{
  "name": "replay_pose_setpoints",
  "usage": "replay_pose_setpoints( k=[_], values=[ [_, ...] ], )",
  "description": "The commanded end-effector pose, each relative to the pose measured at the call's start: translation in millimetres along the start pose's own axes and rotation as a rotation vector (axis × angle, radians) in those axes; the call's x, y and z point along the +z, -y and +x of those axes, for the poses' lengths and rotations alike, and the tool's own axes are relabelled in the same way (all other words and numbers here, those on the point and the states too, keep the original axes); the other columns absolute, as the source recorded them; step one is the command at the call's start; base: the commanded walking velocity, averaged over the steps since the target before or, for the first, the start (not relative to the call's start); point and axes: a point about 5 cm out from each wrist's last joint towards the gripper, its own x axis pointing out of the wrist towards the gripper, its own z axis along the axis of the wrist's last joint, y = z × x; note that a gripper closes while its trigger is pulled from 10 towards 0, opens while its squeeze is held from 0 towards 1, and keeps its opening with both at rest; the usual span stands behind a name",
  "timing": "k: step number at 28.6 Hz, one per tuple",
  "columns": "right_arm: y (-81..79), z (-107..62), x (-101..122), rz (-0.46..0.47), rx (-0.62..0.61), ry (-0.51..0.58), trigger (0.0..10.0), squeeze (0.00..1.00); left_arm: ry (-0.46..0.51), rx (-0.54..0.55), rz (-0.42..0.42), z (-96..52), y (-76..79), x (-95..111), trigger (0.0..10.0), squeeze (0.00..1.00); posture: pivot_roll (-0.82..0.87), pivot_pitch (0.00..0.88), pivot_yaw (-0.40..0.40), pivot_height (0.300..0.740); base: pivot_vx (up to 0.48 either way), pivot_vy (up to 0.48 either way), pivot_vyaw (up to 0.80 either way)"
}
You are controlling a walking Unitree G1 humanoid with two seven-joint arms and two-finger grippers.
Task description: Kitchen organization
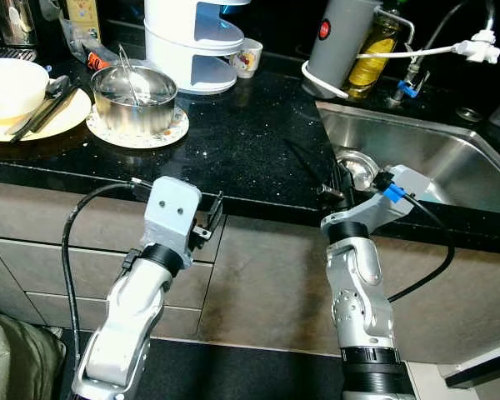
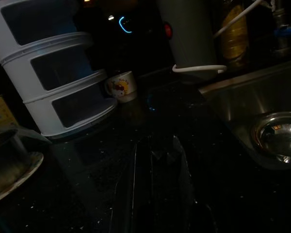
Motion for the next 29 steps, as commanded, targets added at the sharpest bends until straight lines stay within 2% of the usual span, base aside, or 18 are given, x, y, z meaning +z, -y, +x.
replay_pose_setpoints(
  k=[1,15,29],
  values=[
    [1.0,2.5,5,0.014,0.003,0.029,10.0,0.0,0.019,-0.001,-0.013,0.3,2.5,3,10.0,0.0,0.18,0.02,-0.153,0.74,0.0,-0.356,0.0],
    [-11.4,16.2,26,0.018,0.078,0.105,10.0,0.0,0.029,-0.014,-0.027,2.8,4.9,5,10.0,0.0,0.17,0.011,-0.158,0.74,0.0,-0.372,0.0],
    [-11.7,20.5,34,0.0,0.098,0.122,10.0,0.0,0.037,-0.027,-0.035,5.2,6.6,5,10.0,0.0,0.17,0.003,-0.161,0.74,0.0,-0.386,0.0]
  ],
)
